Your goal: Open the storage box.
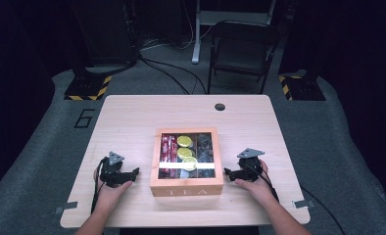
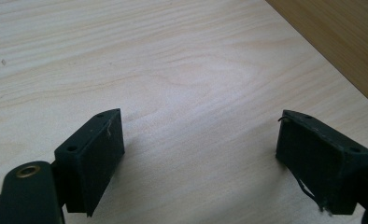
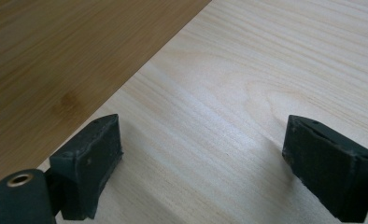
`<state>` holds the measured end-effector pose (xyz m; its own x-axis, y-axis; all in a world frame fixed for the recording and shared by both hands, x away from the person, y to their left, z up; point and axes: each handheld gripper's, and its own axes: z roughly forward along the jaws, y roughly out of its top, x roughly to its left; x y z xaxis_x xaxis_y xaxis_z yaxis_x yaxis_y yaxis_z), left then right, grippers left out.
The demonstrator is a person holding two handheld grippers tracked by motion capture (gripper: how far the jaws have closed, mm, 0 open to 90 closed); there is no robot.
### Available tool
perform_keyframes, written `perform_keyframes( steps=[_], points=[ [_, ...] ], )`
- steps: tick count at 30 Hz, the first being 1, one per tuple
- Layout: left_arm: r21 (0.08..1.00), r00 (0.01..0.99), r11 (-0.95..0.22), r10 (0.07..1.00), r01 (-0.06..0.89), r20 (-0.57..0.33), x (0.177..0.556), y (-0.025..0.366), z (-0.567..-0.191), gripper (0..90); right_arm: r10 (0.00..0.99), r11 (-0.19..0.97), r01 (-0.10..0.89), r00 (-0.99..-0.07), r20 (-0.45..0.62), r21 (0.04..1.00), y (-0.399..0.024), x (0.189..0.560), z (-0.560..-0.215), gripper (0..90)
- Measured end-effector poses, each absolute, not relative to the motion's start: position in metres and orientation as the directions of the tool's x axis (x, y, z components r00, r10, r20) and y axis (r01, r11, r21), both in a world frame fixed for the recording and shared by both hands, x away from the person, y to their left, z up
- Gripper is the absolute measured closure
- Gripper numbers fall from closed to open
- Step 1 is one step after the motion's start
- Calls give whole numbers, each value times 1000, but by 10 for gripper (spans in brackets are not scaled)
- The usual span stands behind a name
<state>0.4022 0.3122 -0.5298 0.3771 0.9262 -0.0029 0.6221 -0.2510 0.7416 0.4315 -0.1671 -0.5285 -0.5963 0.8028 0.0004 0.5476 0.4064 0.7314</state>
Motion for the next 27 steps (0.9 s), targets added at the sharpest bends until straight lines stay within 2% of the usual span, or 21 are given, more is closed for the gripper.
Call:
perform_keyframes(
  steps=[15,27],
  points=[
    [754,364,-239,932,612,0,403,311,-531,151,800,412,546,-600,-2,730,-168,431,-528,113],
    [749,365,-240,931,618,-3,403,312,-530,162,806,397,544,-592,3,739,-168,430,-528,161]
  ],
)
